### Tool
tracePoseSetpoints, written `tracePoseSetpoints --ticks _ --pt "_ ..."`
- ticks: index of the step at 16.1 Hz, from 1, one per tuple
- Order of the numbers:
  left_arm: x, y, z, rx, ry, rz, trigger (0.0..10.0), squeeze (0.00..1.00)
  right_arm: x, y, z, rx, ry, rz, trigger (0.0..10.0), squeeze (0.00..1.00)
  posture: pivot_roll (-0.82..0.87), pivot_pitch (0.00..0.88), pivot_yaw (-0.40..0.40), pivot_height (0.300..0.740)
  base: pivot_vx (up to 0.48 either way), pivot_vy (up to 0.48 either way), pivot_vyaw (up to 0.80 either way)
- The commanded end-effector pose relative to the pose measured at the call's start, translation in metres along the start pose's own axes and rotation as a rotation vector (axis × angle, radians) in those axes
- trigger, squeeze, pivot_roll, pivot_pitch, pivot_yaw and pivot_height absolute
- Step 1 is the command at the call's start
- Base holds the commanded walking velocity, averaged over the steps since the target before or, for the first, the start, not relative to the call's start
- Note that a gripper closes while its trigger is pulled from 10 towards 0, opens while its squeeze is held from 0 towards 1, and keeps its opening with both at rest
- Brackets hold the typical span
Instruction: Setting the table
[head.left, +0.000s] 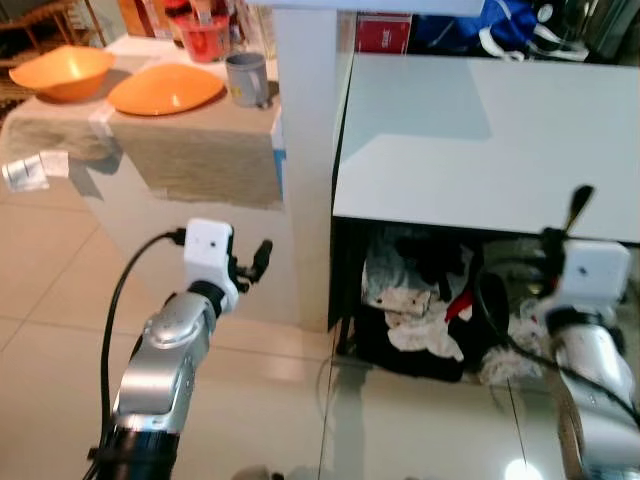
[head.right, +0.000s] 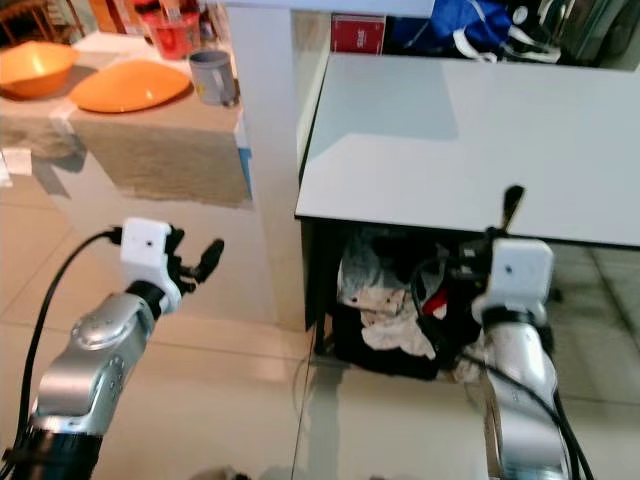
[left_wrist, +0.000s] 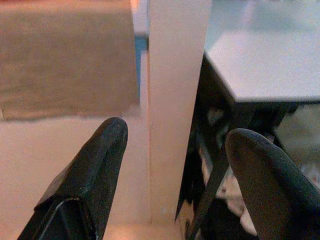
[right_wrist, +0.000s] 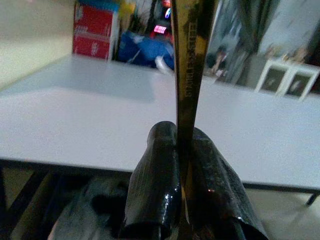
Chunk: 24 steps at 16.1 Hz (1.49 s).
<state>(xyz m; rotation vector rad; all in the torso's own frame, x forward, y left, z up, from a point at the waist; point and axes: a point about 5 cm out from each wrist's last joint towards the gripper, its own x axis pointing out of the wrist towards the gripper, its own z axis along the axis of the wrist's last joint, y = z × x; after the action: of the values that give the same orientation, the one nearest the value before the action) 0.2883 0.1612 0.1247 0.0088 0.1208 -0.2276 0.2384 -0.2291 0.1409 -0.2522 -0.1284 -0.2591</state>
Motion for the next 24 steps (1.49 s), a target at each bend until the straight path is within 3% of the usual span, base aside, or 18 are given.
tracePoseSetpoints --ticks 1,3,6,8,10,12,18,22,24 --pt "-0.004 0.002 0.006 -0.01 -0.039 0.009 10.0 0.0 -0.007 0.0 0.008 -0.004 -0.04 -0.011 0.0 0.0 -0.02 0.016 0.012 0.74 0.0 0.0 0.0" --pt "-0.009 0.001 -0.006 -0.038 -0.022 0.009 10.0 0.0 -0.023 0.015 -0.009 0.042 0.036 0.046 0.0 0.0 -0.02 0.002 0.011 0.74 0.0 0.0 0.0" --pt "-0.034 -0.003 -0.045 -0.087 0.083 0.0 10.0 0.0 -0.04 0.018 -0.034 0.129 0.155 0.075 0.0 0.0 -0.03 0.002 0.011 0.74 0.0 0.0 0.0" --pt "-0.038 -0.01 -0.051 -0.119 0.087 -0.025 10.0 0.0 -0.046 0.022 -0.037 0.139 0.171 0.12 0.0 0.0 -0.03 0.008 0.001 0.74 0.0 0.0 0.0" --pt "-0.03 -0.015 -0.045 -0.126 0.066 -0.058 10.0 0.0 -0.046 0.025 -0.037 0.123 0.17 0.13 0.0 0.0 -0.03 0.011 0.006 0.74 0.0 0.0 0.0" --pt "-0.011 -0.019 -0.034 -0.104 0.034 -0.111 10.0 0.0 -0.042 0.026 -0.034 0.093 0.149 0.102 0.0 0.0 -0.07 0.0 0.036 0.74 0.0 0.0 0.0" --pt "0.001 -0.033 -0.021 -0.091 -0.012 -0.143 10.0 0.0 -0.03 0.032 -0.027 0.07 0.091 0.141 0.0 0.0 -0.06 0.0 0.024 0.74 0.0 -0.156 -0.11" --pt "0.005 -0.031 -0.02 -0.11 -0.028 -0.1 10.0 0.0 -0.023 0.036 -0.027 0.06 0.081 0.168 0.0 0.0 -0.04 0.0 0.009 0.74 0.0 -0.435 0.0" --pt "0.01 -0.03 -0.015 -0.075 -0.043 -0.08 10.0 0.0 -0.018 0.04 -0.028 0.062 0.078 0.19 0.0 0.0 -0.03 0.0 0.006 0.74 0.261 -0.399 0.0"
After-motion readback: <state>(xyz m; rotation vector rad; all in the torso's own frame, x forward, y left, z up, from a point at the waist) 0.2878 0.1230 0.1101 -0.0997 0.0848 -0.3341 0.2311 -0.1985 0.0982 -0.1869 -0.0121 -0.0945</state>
